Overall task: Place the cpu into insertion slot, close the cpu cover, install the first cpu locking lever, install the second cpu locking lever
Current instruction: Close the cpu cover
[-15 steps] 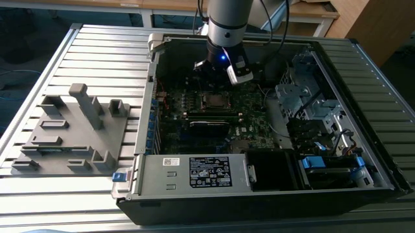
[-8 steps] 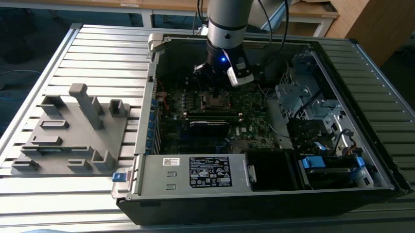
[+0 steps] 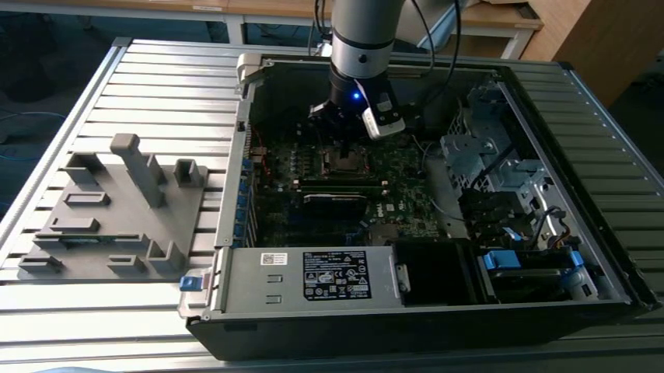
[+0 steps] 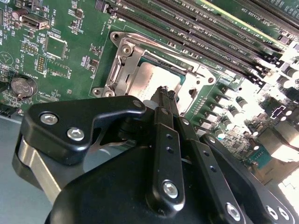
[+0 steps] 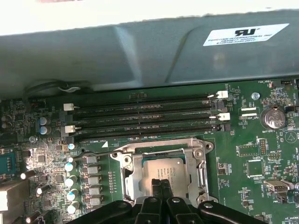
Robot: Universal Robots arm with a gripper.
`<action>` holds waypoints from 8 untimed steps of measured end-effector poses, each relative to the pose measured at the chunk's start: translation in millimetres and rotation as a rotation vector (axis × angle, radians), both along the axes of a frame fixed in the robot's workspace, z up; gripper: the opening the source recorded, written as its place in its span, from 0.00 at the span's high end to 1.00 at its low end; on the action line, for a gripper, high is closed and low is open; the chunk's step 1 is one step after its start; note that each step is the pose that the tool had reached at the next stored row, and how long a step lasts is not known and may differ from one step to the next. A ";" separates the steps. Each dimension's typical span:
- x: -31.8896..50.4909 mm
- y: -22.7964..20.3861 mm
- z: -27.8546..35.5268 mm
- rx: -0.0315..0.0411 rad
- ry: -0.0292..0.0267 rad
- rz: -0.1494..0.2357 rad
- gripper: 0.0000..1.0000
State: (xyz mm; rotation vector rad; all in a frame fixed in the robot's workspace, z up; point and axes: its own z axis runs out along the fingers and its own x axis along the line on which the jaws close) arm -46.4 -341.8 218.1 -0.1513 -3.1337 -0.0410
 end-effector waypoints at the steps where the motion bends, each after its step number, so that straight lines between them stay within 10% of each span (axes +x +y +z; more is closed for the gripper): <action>1: 0.0 0.0 0.0 0.0000 0.0000 0.000 0.90; 8: 0.0 0.0 0.0 0.0000 0.0000 0.000 0.90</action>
